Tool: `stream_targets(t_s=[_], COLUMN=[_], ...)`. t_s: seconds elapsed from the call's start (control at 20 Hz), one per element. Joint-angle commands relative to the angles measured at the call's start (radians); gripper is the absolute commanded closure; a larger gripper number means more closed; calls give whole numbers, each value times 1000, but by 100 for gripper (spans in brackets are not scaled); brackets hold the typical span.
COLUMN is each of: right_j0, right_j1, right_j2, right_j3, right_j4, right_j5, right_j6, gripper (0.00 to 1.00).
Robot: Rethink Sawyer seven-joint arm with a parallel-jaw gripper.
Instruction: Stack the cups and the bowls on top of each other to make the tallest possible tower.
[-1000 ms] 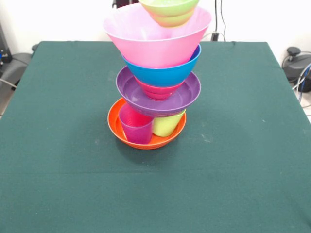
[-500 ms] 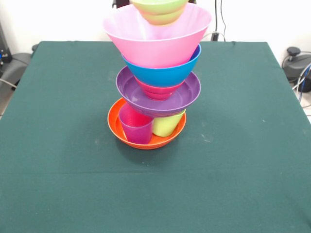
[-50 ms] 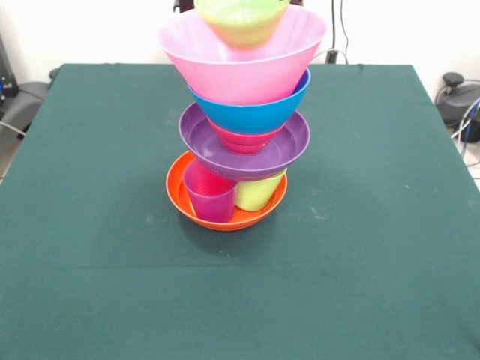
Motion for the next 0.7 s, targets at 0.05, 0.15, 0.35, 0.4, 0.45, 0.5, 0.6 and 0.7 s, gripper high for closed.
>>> stream_targets(t_s=[0.05,0.15,0.35,0.4,0.45,0.5,0.6,0.7], right_j0=[22,24,30,31,31,31,32,33], right_j1=[39,37,31,31,30,30,31,30], right_j2=[-35,-42,-55,-58,-60,-61,-63,-65], right_j3=[-7,0,12,12,15,15,16,19], right_j4=[-24,-18,-12,-13,-13,-14,-14,-13], right_j5=[-8,-22,-30,-31,-34,-35,-39,-43], right_j6=[106,115,113,110,107,104,101,98], gripper=[0,0,0,0,0,0,0,0])
